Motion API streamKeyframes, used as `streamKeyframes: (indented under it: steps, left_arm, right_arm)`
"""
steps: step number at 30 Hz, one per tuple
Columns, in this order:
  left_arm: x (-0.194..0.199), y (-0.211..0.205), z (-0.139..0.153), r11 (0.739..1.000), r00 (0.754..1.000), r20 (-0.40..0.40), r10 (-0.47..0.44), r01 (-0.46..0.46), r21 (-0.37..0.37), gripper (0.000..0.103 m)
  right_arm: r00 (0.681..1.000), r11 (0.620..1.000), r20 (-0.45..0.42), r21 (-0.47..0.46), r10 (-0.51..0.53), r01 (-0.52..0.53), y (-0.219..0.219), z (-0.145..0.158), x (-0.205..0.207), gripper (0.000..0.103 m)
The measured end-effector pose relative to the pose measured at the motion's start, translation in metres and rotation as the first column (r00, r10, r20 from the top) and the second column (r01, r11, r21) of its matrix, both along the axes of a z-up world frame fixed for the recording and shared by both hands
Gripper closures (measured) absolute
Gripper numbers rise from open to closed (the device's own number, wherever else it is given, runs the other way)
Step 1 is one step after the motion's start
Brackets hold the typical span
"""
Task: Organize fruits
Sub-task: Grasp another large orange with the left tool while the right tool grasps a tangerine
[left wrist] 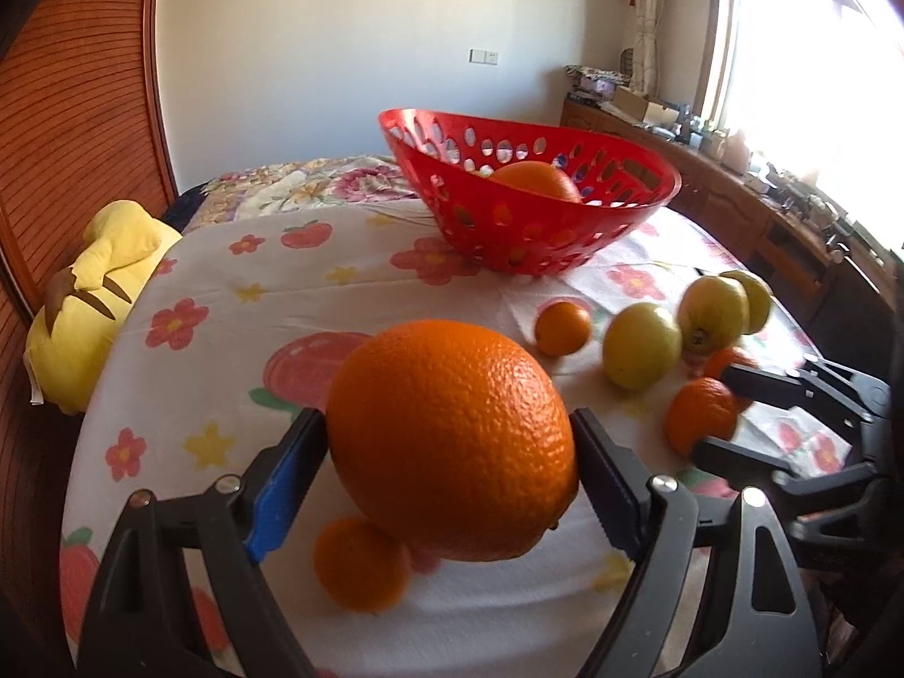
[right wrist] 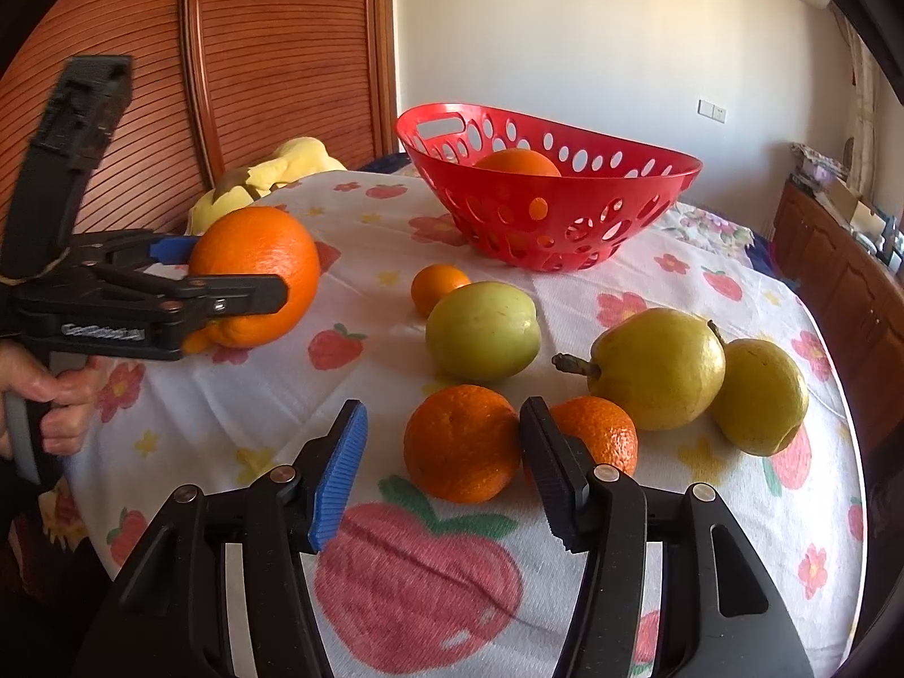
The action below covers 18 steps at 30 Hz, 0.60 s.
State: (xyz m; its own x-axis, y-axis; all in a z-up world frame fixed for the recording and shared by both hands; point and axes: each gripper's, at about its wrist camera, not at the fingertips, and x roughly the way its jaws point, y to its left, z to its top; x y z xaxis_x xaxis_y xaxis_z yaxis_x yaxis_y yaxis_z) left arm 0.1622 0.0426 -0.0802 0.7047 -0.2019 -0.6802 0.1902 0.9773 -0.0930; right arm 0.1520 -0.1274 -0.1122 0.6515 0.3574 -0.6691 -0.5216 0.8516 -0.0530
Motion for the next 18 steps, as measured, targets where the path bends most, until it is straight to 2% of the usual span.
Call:
streamKeyframes:
  steps: [6, 11, 13, 15, 18]
  left_arm:
    - [-0.019, -0.006, 0.009, 0.999, 0.999, 0.019, -0.034, 0.035, -0.031, 0.018]
    - [-0.027, -0.011, 0.013, 0.999, 0.999, 0.025, -0.047, 0.047, -0.024, 0.018]
    - [-0.029, -0.012, 0.014, 0.998, 0.998, 0.026, -0.049, 0.049, -0.024, 0.018]
    - [-0.030, -0.011, 0.014, 0.998, 0.998, 0.027, -0.048, 0.049, -0.027, 0.018]
    - [-0.030, -0.010, 0.014, 0.998, 0.998, 0.027, -0.048, 0.049, -0.028, 0.018]
  right_arm:
    - [1.000, 0.999, 0.024, -0.048, 0.012, -0.011, 0.005, -0.001, -0.001, 0.046]
    - [0.999, 0.996, 0.036, -0.086, 0.014, -0.011, 0.009, -0.003, -0.002, 0.046]
    - [0.999, 0.994, 0.042, -0.107, 0.011, -0.007, 0.010, -0.004, -0.003, 0.049]
    - [0.999, 0.992, 0.051, -0.125, -0.006, 0.013, 0.011, -0.004, -0.001, 0.059]
    - [0.999, 0.992, 0.043, -0.122, -0.005, 0.010, 0.009, -0.004, 0.001, 0.060]
